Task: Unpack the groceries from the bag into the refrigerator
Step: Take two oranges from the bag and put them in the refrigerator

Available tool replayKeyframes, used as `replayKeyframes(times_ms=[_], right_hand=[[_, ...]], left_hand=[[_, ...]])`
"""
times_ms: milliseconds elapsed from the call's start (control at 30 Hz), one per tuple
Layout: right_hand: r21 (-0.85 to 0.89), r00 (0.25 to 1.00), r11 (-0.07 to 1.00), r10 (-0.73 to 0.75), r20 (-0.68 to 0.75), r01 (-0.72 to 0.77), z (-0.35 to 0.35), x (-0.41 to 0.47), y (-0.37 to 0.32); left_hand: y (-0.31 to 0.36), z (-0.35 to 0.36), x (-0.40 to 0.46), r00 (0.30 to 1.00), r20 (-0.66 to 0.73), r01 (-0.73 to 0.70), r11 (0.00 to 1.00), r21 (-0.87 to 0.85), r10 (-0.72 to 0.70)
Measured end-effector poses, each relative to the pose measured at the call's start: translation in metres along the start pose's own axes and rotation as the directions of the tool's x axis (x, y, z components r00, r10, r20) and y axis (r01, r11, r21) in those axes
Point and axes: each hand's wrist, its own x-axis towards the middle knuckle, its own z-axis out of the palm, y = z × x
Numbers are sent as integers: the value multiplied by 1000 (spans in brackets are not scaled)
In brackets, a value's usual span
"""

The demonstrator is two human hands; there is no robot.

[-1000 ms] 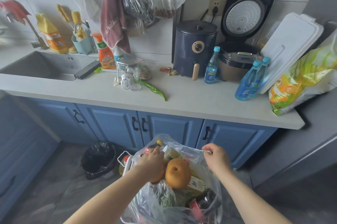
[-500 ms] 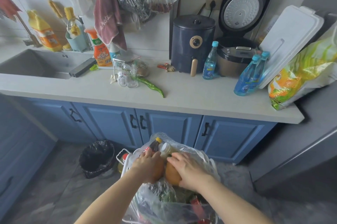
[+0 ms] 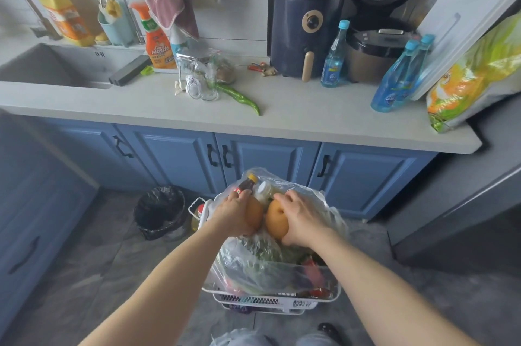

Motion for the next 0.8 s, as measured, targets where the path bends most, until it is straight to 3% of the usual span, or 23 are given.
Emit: replayKeyframes(times_ms=[200,433,600,800], right_hand=[[148,988,989,47,-150,-24,-31,-22,3],[322,969,945,122,-214,-48,-78,-62,35],[342,931,933,216,-295,-108,-116,-128,94],[404,838,879,408,-362,-253,-155,-250,198]], left_hand=[[15,-31,-12,997,-35,-72,993,-89,70],[80,-79,-30,973,-115,-207,977,-49,200],[165,-83,-52,933,-129,-335,942,25,335],[314,-47,-89,867,-79,-485,870,88,492]])
